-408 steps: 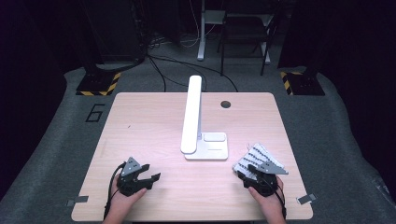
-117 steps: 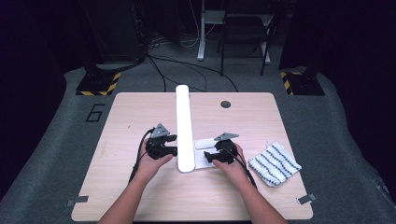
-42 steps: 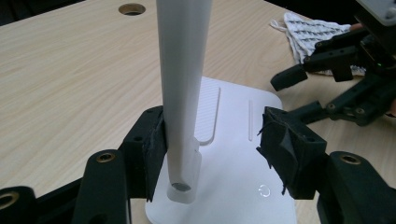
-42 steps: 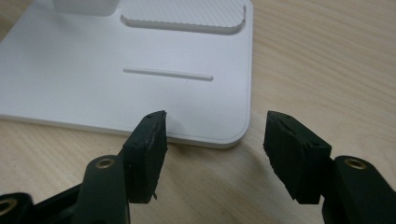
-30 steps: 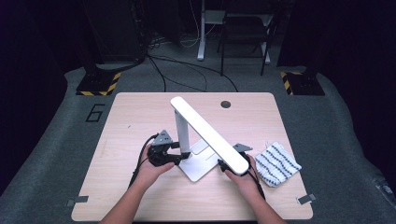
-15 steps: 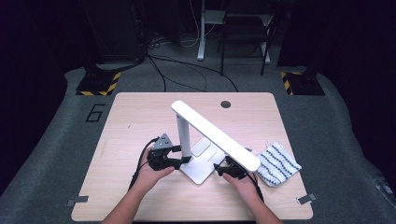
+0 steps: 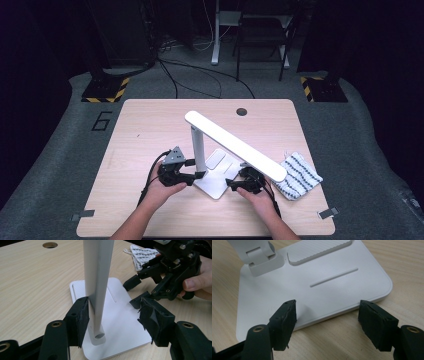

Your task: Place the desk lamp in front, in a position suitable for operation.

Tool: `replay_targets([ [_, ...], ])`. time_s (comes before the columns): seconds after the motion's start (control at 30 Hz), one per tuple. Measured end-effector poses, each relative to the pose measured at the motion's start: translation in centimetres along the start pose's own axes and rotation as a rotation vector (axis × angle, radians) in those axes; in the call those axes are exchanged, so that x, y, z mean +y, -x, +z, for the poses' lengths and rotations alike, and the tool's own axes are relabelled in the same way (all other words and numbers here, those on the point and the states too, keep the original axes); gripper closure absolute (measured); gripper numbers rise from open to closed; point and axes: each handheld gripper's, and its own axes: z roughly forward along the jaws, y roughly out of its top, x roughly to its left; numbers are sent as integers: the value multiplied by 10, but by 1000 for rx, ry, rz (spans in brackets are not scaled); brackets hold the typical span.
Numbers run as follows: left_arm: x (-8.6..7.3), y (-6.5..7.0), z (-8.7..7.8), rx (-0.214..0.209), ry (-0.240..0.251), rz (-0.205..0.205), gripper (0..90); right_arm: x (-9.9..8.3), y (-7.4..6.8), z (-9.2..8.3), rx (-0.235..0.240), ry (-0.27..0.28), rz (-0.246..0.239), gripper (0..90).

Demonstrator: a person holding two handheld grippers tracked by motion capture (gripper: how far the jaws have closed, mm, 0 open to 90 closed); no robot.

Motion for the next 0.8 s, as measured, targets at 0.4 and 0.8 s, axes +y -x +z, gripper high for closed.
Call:
replay_targets([
  [0.4,-5,12,-5,-41,-1,29,409,6,4,6,3,7,-35,273],
  [0.8,-11,20,-9,-66,-8,46,411,14,-3,14,11,0,-42,274],
])
